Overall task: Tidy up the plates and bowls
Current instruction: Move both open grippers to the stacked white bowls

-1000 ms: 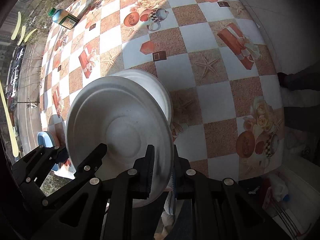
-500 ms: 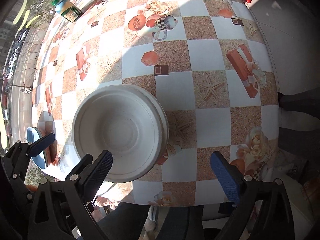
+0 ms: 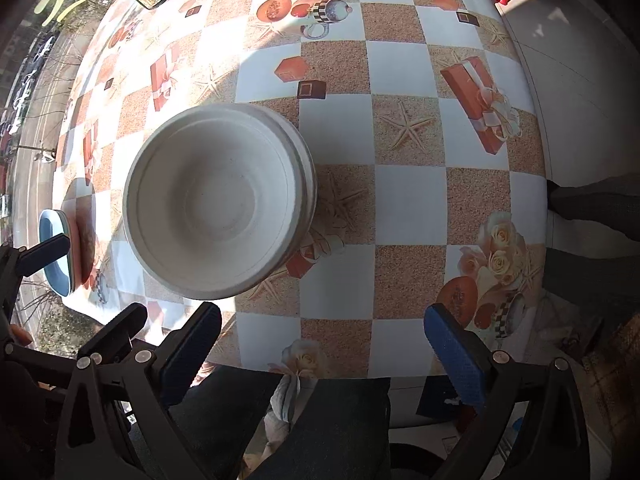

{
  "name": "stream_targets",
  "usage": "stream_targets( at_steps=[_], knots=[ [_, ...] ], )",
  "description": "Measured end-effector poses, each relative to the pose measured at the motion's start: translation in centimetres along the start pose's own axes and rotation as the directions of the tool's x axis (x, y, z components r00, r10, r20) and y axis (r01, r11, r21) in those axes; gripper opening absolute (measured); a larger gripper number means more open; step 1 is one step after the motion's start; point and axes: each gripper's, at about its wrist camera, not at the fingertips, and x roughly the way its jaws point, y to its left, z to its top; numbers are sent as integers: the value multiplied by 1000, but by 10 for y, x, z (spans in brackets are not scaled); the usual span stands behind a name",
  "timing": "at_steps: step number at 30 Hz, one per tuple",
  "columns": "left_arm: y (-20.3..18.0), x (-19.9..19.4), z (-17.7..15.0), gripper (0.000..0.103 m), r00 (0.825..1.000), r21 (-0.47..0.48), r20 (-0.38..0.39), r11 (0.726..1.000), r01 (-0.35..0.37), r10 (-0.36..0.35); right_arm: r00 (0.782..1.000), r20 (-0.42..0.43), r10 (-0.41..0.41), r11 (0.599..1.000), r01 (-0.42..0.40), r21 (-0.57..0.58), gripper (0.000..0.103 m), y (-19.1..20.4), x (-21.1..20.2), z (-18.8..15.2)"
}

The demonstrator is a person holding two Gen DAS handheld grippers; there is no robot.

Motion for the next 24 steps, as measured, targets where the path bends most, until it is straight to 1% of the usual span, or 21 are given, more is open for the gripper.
stream_targets(
  at_steps=[2, 5, 10, 18, 24],
  knots=[
    [2, -3, 0, 103, 1000, -2, 9, 1000, -11, 11, 1000, 9, -9, 1000, 9, 10, 102, 0, -2, 2],
    [7, -5, -1, 103, 999, -8, 10, 1000, -30, 30, 1000, 26, -1, 1000, 0, 21, 102, 2, -7, 7],
    [15, -10, -1, 103, 998, -27, 19, 998, -55, 56, 999, 29, 14, 1000, -14, 10, 102, 9, -10, 11],
    [17, -14, 1, 103, 997, -35, 28, 997, -70, 71, 999, 43, 29, 1000, -29, 8, 102, 11, -13, 19],
    [19, -8, 5, 103, 998, -57, 8, 996, -66, 67, 999, 31, 33, 999, -33, 16, 102, 7, -10, 23]
  ],
)
